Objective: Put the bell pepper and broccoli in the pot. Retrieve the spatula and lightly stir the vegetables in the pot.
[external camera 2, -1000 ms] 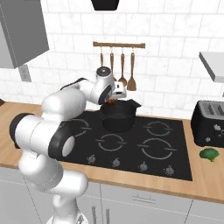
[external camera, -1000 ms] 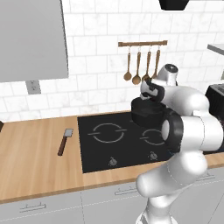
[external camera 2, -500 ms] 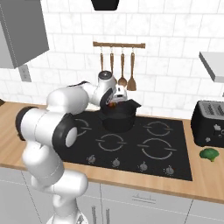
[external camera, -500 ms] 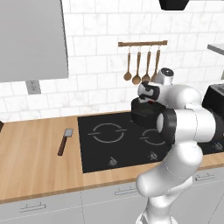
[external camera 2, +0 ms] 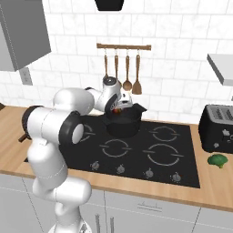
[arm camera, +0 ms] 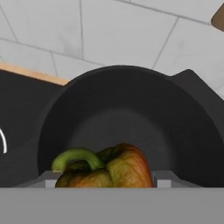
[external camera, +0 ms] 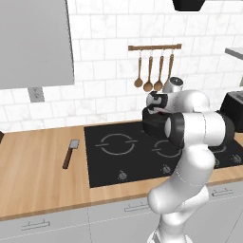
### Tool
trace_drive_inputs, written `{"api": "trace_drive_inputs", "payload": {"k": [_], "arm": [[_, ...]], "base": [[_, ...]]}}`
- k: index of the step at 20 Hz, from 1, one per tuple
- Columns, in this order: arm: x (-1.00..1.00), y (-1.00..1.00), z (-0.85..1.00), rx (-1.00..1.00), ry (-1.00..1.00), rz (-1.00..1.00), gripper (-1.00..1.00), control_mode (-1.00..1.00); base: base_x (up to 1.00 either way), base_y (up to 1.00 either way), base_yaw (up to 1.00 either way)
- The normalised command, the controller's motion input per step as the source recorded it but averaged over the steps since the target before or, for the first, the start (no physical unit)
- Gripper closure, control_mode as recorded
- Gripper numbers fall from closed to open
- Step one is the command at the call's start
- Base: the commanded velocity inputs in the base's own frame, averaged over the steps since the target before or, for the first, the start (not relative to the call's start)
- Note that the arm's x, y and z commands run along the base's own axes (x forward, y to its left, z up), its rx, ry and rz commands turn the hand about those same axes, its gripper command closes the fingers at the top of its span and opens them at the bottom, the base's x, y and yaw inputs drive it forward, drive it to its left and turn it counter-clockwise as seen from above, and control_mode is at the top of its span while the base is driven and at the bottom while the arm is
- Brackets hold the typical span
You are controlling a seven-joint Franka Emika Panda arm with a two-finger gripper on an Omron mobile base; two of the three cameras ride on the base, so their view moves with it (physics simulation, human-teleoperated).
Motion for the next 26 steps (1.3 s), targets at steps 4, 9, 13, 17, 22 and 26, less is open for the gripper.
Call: {"api": "trace_drive_inputs", "payload": {"k": [4, 9, 13, 17, 22, 26], "arm": [[0.18, -0.05, -0.13, 0.0, 0.11, 0.0, 1.0, -1.0], [0.2, -0.1, -0.18, 0.0, 0.11, 0.0, 1.0, -1.0], [0.2, -0.04, -0.16, 0.0, 0.09, 0.0, 1.0, -1.0], [0.18, -0.04, -0.17, 0.0, 0.07, 0.0, 1.0, -1.0], [0.15, -0.02, -0.2, 0.0, 0.06, 0.0, 1.0, -1.0], [0.11, 0.0, -0.2, 0.0, 0.02, 0.0, 1.0, -1.0]], "base": [[0.0, 0.0, 0.0], [0.0, 0.0, 0.0], [0.0, 0.0, 0.0], [0.0, 0.0, 0.0], [0.0, 0.0, 0.0], [0.0, 0.0, 0.0]]}}
